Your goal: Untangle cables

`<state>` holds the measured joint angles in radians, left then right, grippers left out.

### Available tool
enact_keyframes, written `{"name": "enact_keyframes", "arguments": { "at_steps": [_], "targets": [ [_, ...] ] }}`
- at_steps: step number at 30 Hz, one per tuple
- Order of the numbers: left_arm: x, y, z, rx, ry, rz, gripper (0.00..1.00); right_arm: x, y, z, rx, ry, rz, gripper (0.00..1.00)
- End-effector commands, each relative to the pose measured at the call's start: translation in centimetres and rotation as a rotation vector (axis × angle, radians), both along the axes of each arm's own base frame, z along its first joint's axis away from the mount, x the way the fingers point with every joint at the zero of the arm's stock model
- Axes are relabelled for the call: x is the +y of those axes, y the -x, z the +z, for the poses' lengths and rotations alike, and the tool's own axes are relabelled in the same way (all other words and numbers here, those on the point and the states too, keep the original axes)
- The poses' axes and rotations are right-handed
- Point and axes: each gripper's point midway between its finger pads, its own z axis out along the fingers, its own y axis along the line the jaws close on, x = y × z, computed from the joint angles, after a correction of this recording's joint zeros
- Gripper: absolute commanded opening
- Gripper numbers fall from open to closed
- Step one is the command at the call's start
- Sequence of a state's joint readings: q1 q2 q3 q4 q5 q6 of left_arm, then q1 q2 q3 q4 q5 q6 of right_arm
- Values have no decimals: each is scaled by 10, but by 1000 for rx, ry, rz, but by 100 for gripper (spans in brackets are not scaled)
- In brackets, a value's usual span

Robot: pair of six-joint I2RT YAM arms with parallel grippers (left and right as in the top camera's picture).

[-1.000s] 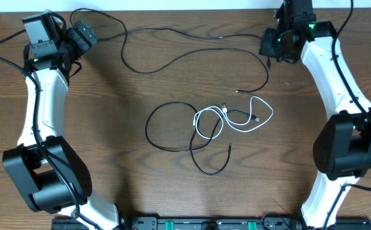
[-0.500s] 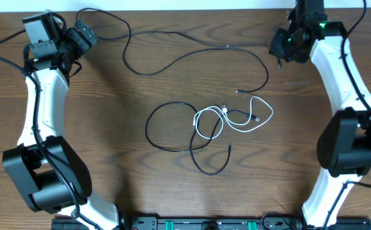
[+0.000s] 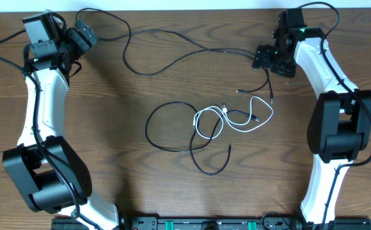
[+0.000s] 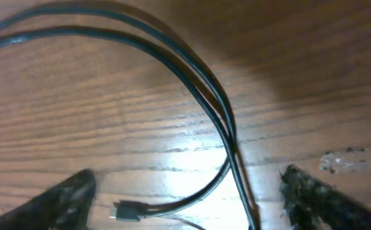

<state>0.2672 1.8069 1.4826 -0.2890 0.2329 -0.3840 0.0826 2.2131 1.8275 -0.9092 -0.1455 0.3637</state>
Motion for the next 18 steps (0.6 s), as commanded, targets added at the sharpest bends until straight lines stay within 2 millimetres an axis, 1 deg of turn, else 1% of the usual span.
{"name": "enact_keyframes", "arguments": {
  "at_steps": [1,3,5,10,14,18],
  "targets": [
    [2,0,-1,6,-19,-3,98,-4,0,21,-37,-1,12,99],
    [2,0,-1,6,-19,-3,98,-11,-3,30,-60,-2,-3,99],
    [2,0,-1,6,-19,-3,98,-16,-5,34,-73,-1,-14,99],
    [2,0,-1,6,-19,-3,98,-45,-6,34,-72,29,-71,99],
    [4,-6,5,-29,-28,-2,98,-71,-6,34,-70,31,-123,99],
    [3,-4,3,-19,-25,-2,98,-92,-1,32,-50,33,-165,99]
  ]
}}
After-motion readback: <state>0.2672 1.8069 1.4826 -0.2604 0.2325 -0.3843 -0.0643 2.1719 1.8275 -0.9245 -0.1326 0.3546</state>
